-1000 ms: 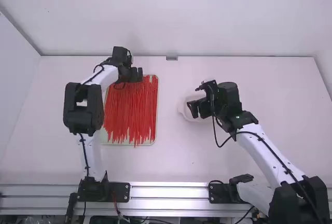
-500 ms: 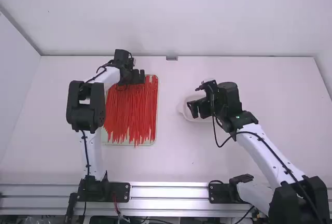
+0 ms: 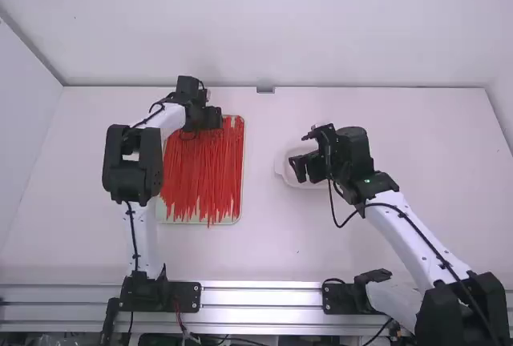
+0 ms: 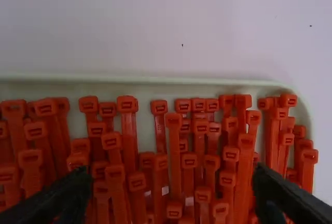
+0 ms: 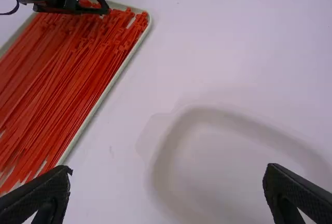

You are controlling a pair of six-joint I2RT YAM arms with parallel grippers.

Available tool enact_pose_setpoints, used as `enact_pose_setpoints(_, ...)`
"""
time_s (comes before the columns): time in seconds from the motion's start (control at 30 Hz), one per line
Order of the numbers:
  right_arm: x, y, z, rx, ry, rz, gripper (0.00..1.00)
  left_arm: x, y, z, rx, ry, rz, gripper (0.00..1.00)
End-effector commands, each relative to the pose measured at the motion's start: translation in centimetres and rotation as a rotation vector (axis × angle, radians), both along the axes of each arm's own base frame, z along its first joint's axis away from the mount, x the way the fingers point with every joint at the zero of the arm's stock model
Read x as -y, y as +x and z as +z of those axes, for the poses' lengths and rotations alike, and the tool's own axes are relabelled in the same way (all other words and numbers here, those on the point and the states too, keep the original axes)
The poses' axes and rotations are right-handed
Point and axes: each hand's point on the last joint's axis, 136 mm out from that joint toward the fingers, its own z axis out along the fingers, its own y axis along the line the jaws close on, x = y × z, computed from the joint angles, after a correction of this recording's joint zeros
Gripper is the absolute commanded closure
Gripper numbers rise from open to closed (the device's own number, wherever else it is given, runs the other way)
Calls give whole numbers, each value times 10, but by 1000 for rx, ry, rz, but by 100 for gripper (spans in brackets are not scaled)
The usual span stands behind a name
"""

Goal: Fasten the cable tie

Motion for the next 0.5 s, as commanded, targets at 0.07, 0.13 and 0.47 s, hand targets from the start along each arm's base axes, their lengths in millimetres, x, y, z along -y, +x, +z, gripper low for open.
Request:
enact_pose_setpoints(0.07, -4, 6, 13, 28, 10, 8, 1, 3, -1, -2, -9, -9, -6, 38)
enact_pose_setpoints(0.13, -4, 6, 13, 28, 10, 8, 1, 2, -1, -2, -8, -7, -4, 41)
enact_pose_setpoints(0.47, -4, 6, 13, 25, 12, 6, 1, -6, -4, -6, -23, 40, 21, 41)
